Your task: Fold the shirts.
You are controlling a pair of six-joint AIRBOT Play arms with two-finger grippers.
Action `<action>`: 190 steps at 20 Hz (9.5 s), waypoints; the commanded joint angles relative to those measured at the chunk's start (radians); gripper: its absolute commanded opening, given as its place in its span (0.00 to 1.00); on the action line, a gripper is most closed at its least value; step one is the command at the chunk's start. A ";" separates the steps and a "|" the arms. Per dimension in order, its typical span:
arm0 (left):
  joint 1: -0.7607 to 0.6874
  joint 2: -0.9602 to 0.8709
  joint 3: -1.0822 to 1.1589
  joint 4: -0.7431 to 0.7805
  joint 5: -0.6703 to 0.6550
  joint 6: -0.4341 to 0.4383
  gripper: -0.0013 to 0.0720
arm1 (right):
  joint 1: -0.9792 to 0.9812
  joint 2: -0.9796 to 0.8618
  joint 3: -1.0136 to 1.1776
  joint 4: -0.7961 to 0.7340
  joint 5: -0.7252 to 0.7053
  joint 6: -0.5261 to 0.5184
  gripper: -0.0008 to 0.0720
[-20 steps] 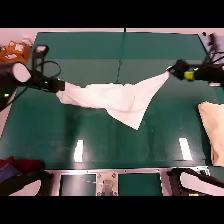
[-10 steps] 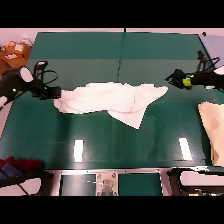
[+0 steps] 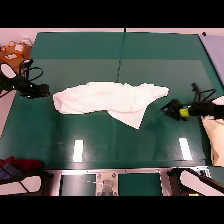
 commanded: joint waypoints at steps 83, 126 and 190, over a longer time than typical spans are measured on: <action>-0.071 -0.265 0.366 -0.558 0.382 0.132 0.05 | 0.039 -0.719 0.977 0.058 -0.209 0.076 0.03; -0.073 0.532 -0.460 -0.001 -0.169 -0.216 0.07 | -0.177 0.167 -0.184 -0.303 0.135 0.246 0.39; 0.138 0.607 -0.550 -0.639 -0.047 0.154 0.05 | -0.071 0.218 0.035 -0.146 -0.076 0.208 0.03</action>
